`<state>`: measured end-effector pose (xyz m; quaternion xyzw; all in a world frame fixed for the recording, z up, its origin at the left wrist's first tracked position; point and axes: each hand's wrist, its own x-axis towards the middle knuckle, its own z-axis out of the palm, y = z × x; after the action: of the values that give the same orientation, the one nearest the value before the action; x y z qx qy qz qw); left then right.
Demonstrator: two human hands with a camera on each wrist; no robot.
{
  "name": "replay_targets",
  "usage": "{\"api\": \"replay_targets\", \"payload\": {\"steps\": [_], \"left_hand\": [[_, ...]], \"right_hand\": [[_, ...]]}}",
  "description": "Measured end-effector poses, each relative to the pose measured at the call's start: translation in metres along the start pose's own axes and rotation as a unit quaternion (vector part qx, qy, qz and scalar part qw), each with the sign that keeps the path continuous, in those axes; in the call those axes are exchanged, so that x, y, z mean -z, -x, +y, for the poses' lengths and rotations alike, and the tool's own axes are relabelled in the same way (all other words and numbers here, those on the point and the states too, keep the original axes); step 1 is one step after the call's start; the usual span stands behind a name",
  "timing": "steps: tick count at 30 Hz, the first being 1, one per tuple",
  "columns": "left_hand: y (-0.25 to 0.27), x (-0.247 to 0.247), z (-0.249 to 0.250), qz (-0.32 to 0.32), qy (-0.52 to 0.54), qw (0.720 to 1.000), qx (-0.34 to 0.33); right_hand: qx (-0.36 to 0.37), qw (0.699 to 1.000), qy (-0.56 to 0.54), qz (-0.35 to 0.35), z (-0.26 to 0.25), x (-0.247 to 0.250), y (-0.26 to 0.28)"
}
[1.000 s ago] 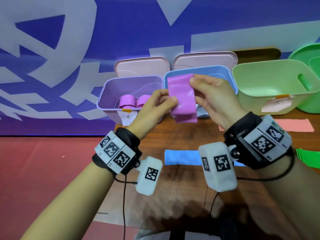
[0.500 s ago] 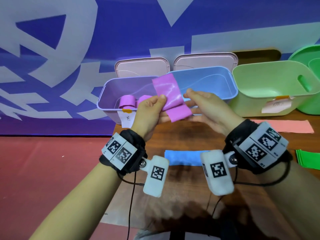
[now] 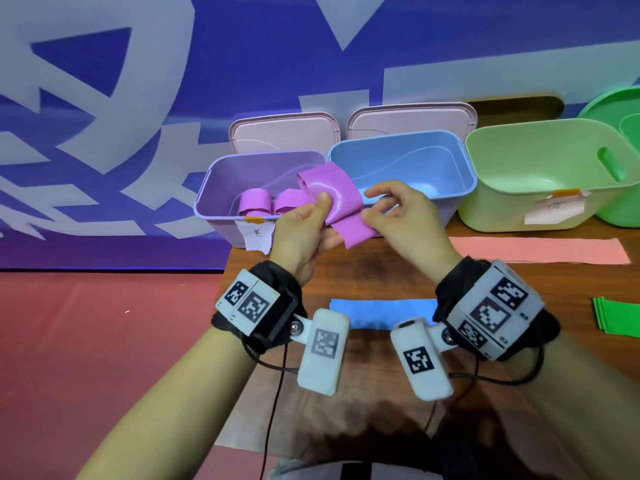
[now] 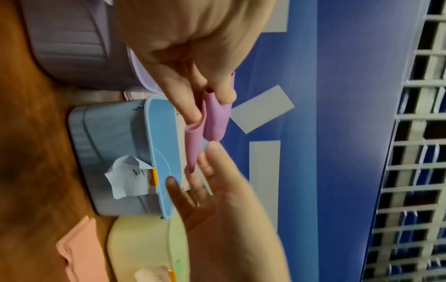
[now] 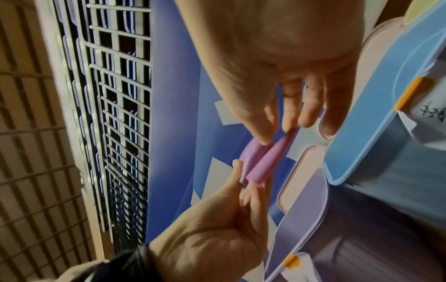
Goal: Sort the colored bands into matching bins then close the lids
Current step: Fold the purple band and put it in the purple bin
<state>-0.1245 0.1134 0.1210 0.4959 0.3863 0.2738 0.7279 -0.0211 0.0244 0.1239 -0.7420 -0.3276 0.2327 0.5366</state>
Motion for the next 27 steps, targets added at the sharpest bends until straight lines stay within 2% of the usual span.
{"api": "replay_targets", "payload": {"steps": [3,12,18,27], "left_hand": [[0.0,0.0,-0.004,-0.017,-0.036,0.999,-0.025],[0.005,0.007,-0.007,-0.132,-0.123,0.981,-0.066],[0.0,0.015,-0.006,-0.128,-0.204,0.967,-0.081],[0.002,0.02,-0.006,-0.149,-0.17,0.973,-0.045]], "right_hand": [[0.005,1.0,-0.007,-0.008,-0.005,-0.003,0.001],[-0.094,0.993,-0.065,-0.037,-0.007,0.001,-0.003],[-0.176,0.965,-0.188,-0.053,-0.009,0.003,-0.004],[-0.166,0.969,-0.173,-0.056,-0.007,-0.001,-0.003]]}}
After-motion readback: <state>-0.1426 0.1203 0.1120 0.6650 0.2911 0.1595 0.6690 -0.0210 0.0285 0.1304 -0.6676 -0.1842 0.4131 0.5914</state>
